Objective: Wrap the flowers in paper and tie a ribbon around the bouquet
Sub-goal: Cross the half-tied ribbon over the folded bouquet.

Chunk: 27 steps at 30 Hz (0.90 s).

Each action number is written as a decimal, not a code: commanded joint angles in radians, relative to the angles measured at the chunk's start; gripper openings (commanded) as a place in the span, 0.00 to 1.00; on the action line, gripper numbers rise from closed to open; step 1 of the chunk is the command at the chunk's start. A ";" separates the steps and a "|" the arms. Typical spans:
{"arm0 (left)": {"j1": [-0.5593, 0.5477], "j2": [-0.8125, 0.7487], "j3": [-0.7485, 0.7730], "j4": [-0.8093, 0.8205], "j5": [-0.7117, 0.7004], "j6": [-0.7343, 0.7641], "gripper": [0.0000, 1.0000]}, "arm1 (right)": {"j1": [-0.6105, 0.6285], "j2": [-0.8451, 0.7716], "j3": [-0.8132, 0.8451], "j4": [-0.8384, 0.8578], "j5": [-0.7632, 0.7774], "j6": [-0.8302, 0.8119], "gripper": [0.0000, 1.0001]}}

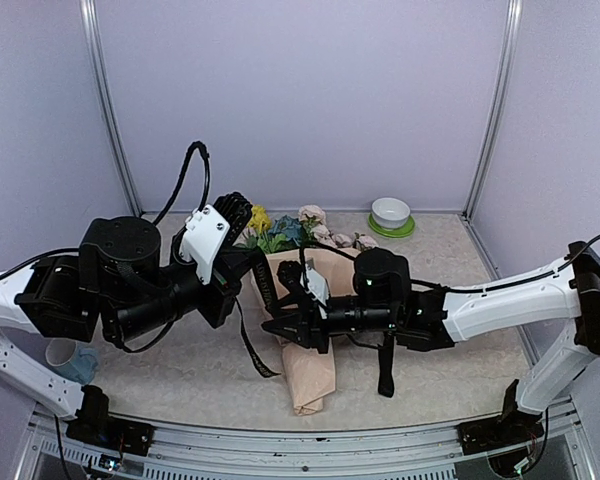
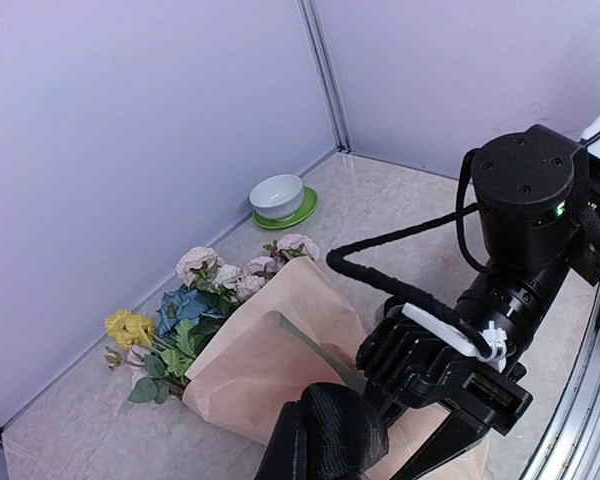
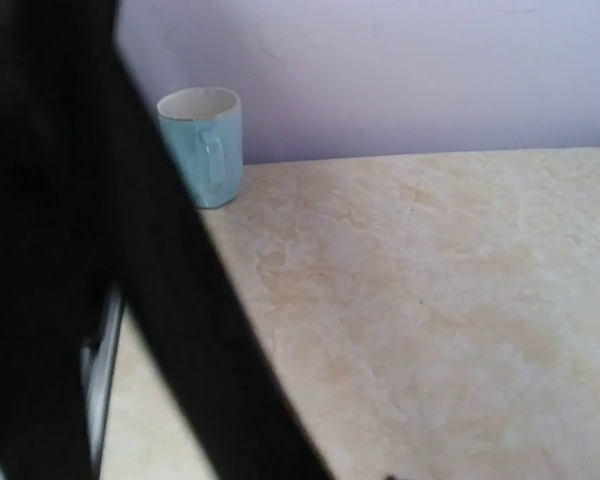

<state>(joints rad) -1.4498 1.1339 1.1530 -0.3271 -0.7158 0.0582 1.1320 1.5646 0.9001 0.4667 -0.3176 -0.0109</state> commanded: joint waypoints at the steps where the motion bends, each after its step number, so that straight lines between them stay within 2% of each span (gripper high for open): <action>1: 0.025 0.001 0.029 0.030 0.035 0.018 0.00 | -0.001 0.035 -0.017 0.073 0.004 0.051 0.29; 3: 0.027 0.001 0.032 0.030 0.029 0.025 0.00 | -0.001 0.036 -0.020 0.061 0.023 0.060 0.22; 10: 0.047 -0.014 0.030 0.031 0.038 0.020 0.00 | -0.010 0.011 -0.086 0.071 0.067 0.089 0.25; 12: 0.049 -0.013 0.028 0.031 0.042 0.014 0.00 | -0.012 0.005 -0.094 0.081 0.063 0.094 0.20; 15: 0.057 -0.009 0.025 0.035 0.051 0.006 0.00 | -0.012 0.009 -0.086 0.079 0.048 0.092 0.00; 18: 0.081 -0.015 0.005 0.050 0.089 -0.016 0.00 | -0.014 -0.002 -0.082 0.072 0.029 0.083 0.00; 22: 0.176 -0.029 -0.063 0.076 0.174 -0.065 0.00 | -0.027 -0.035 -0.111 0.075 0.001 0.071 0.00; 27: 0.393 -0.012 -0.177 0.090 0.305 -0.157 0.01 | -0.064 -0.081 -0.162 0.112 -0.147 0.078 0.00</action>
<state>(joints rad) -1.1786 1.1145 1.0569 -0.2626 -0.5320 -0.0124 1.0946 1.5368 0.7719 0.5293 -0.3367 0.0681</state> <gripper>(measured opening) 0.007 0.006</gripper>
